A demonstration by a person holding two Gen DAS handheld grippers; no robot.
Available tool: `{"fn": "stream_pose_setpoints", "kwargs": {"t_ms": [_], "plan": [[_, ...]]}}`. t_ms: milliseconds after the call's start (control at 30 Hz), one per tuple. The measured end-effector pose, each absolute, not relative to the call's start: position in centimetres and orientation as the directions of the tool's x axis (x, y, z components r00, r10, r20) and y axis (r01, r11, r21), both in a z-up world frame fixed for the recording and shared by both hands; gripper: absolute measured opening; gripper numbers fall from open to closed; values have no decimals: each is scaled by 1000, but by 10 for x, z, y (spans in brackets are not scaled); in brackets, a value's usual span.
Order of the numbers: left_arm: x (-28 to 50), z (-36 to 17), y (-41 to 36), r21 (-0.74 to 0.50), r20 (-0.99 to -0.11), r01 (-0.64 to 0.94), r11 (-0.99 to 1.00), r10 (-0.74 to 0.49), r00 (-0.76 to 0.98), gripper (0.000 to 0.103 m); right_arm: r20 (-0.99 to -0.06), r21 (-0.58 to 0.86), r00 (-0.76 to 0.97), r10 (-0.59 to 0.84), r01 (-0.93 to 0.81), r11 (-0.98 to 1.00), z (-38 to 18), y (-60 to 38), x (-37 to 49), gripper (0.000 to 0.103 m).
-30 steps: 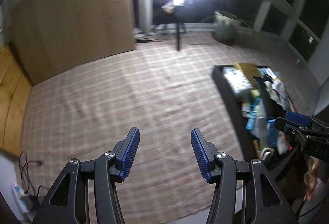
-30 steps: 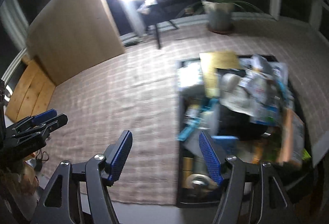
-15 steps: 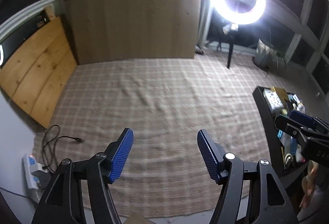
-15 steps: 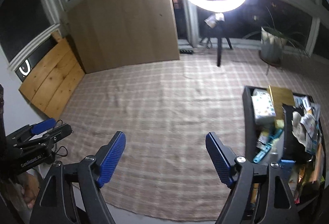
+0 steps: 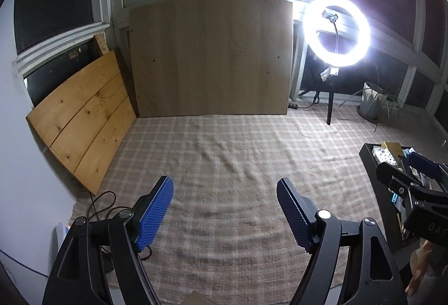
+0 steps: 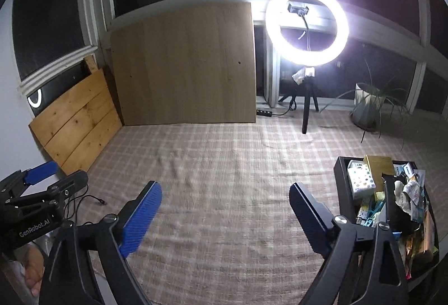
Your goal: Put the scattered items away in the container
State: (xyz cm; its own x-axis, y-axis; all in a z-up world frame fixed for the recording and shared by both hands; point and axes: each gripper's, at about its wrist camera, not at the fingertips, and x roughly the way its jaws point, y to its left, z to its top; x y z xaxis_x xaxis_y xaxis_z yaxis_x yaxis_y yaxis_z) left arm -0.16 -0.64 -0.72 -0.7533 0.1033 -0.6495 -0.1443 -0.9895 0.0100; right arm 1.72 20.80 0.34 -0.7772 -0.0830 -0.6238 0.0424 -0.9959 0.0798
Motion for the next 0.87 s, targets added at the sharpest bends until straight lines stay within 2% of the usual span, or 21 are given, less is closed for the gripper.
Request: {"fn": "stream_pose_setpoints", "kwargs": {"t_ms": [867], "plan": [[-12,-12,-13,22,-650,-130,-991,84,-755,82,-651,96,-752,-106,57,-994,-10,195,4,91]]}}
